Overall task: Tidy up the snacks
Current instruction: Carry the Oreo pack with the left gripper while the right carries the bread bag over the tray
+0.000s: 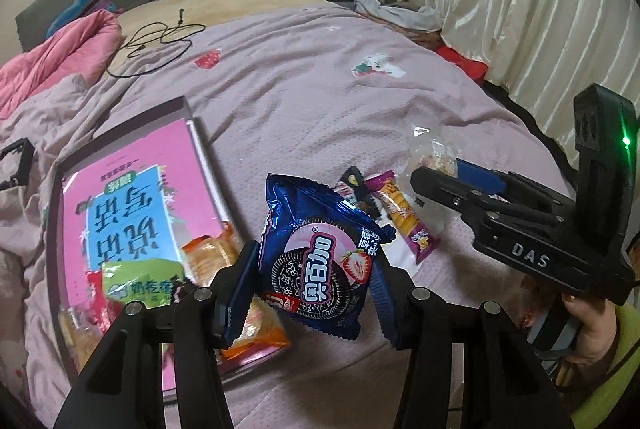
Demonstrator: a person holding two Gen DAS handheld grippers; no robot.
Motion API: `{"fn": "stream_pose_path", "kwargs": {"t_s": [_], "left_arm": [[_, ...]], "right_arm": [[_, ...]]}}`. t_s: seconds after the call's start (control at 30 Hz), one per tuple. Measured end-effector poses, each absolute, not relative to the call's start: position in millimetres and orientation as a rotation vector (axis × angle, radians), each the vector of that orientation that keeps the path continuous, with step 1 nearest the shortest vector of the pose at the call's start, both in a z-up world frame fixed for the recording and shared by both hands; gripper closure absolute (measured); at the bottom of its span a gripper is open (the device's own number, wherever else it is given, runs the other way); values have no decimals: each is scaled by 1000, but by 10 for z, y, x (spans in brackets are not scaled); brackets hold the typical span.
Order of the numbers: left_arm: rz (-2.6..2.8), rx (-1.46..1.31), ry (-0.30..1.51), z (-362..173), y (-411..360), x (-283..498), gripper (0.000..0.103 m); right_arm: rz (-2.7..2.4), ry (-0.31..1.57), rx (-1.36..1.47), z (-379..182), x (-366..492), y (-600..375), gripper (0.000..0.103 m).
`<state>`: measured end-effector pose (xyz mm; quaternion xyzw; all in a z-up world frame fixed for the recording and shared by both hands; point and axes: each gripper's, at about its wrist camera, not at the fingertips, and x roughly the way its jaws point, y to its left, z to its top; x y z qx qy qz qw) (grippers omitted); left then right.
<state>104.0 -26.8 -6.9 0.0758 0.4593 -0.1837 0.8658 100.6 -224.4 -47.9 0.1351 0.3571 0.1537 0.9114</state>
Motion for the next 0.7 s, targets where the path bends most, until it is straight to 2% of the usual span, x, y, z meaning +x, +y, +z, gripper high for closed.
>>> {"fn": "stream_pose_path", "kwargs": {"t_s": [0.7], "left_arm": [[-240, 65, 934, 155, 650, 891, 49]], "right_arm": [[540, 715, 172, -270, 687, -1435, 51]]}}
